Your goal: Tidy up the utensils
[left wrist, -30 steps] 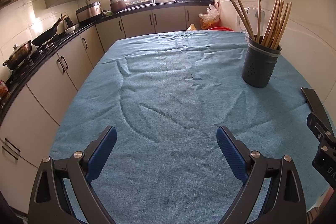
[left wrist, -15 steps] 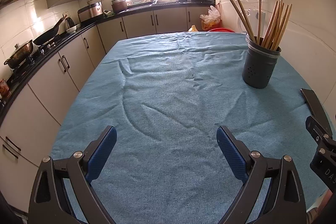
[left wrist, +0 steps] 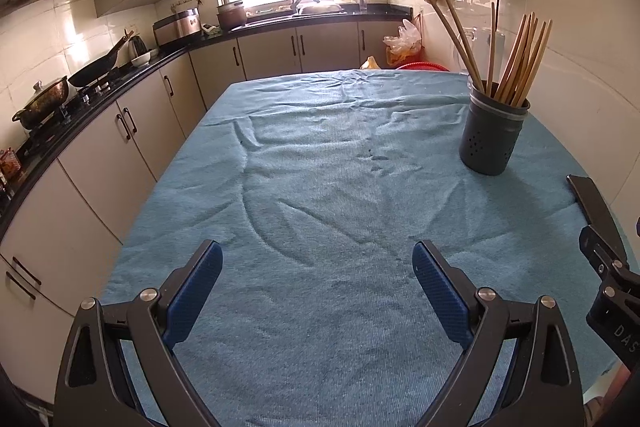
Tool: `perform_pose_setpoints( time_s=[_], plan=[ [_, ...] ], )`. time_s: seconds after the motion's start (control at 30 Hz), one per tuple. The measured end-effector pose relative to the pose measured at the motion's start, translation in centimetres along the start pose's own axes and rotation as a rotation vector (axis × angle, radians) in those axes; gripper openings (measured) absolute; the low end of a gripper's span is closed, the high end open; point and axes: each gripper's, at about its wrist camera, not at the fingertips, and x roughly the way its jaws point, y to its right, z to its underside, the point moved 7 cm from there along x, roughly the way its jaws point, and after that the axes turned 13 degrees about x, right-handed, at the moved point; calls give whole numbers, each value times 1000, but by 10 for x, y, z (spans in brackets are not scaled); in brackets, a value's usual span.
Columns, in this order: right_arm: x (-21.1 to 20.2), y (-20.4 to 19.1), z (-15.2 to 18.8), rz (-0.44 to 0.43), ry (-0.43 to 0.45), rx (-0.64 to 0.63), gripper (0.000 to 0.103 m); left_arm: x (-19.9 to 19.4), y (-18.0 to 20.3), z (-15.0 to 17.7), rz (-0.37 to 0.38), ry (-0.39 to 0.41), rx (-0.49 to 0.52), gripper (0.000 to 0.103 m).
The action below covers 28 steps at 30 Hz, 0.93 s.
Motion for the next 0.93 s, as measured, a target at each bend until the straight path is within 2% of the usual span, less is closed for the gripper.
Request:
perform_pose_setpoints(
  time_s=[0.73, 0.83, 0.93],
  plan=[
    [-31, -4, 1, -41, 42, -10, 95, -40, -12, 4, -19, 64, -24, 95],
    [-27, -5, 3, -51, 23, -5, 96, -37, -16, 4, -5, 51, -37, 95],
    [-3, -4, 3, -66, -57, 9, 96, -19, -35, 10, -20, 6, -98, 95]
  ],
)
